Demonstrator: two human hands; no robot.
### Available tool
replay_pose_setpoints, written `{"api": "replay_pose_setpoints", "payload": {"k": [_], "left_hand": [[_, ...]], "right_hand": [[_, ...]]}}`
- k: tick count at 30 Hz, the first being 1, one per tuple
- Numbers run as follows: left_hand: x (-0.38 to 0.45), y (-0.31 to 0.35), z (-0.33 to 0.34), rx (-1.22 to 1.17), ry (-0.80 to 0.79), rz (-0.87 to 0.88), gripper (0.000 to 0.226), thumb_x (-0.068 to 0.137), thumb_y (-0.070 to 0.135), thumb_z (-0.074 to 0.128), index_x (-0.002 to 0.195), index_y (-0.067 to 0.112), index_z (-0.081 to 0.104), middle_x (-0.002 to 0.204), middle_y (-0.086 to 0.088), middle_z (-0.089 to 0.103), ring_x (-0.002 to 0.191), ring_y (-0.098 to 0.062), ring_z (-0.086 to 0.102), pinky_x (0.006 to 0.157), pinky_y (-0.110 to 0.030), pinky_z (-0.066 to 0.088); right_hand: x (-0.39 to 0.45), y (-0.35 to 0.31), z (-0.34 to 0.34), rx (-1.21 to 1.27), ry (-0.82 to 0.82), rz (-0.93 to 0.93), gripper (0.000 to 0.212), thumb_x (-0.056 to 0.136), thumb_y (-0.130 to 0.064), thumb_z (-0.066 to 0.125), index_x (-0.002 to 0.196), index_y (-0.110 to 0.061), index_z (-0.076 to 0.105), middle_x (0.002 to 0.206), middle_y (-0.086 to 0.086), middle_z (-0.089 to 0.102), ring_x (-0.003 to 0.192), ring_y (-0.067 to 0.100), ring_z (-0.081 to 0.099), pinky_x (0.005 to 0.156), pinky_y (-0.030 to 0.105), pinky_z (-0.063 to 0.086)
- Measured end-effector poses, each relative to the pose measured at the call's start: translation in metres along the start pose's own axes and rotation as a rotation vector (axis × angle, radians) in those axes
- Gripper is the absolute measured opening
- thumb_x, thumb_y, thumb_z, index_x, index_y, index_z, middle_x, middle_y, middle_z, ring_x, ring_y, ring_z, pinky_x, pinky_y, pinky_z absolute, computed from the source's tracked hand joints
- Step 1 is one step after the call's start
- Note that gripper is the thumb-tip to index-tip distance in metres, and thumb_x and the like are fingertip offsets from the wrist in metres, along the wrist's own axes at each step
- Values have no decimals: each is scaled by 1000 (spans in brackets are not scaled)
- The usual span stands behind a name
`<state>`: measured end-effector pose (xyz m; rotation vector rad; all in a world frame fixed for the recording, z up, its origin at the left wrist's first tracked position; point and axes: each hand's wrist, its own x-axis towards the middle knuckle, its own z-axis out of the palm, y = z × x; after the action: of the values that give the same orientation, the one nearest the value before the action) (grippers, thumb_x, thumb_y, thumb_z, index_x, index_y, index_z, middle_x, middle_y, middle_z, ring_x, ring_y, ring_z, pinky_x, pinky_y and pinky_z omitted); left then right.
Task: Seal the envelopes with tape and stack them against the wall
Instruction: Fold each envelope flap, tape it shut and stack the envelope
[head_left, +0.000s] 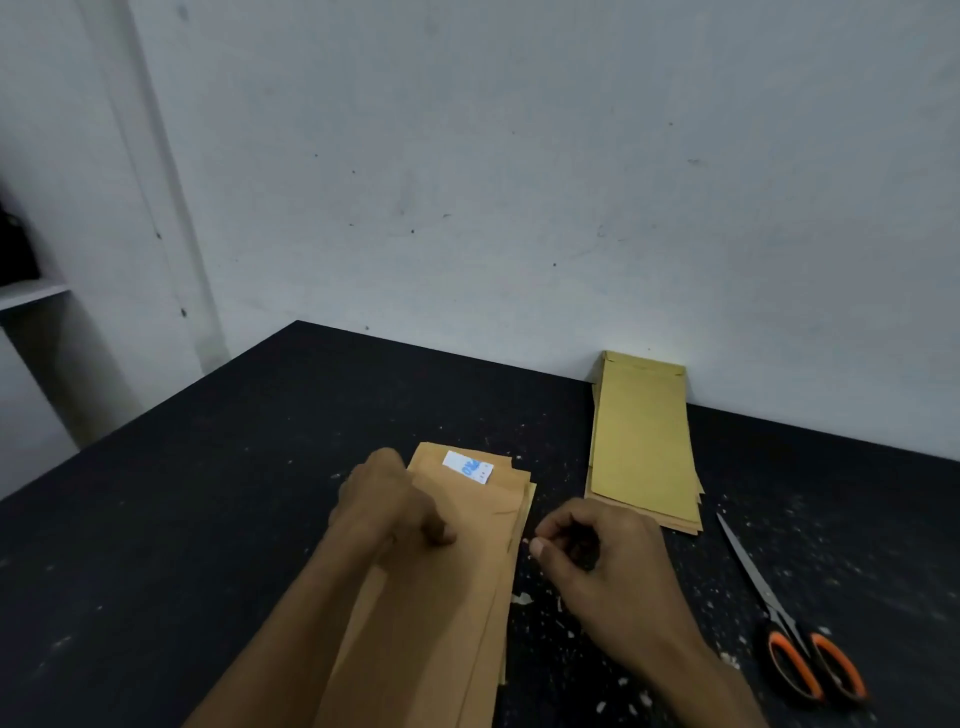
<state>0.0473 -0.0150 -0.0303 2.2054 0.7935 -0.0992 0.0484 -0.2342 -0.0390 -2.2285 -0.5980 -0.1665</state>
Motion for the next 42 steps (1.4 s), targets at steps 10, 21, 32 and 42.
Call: {"api": "replay_pose_setpoints", "payload": {"k": [10, 21, 32, 42], "left_hand": [[-1, -18, -6, -213, 223, 256, 18, 68, 2, 87, 73, 10, 72, 73, 0, 69, 71, -10, 64, 58, -18, 44], [-29, -7, -40, -412, 73, 510, 8, 88, 7, 70, 91, 13, 73, 85, 1, 77, 80, -8, 73, 68, -21, 56], [-81, 28, -59, -482, -149, 664, 16, 83, 11, 72, 98, 15, 76, 91, 2, 78, 86, -13, 74, 79, -23, 59], [-102, 43, -64, -537, -219, 698, 16, 83, 7, 70, 95, 16, 77, 88, 1, 78, 82, -12, 75, 68, -16, 56]], "right_hand": [[1, -10, -11, 67, 6, 16, 18, 82, -14, 78, 74, -28, 71, 74, -19, 68, 70, 5, 64, 63, 22, 54], [6, -26, -21, 161, 170, 33, 19, 81, -12, 79, 79, -29, 72, 78, -17, 70, 80, 0, 65, 68, 17, 54], [22, -68, -78, 493, -38, 86, 19, 94, -15, 65, 110, -23, 69, 71, 14, 75, 72, 22, 71, 62, 30, 53], [20, -71, -98, 836, -92, 269, 45, 59, -7, 81, 104, -6, 74, 68, 18, 71, 56, 20, 67, 53, 23, 53]]}}
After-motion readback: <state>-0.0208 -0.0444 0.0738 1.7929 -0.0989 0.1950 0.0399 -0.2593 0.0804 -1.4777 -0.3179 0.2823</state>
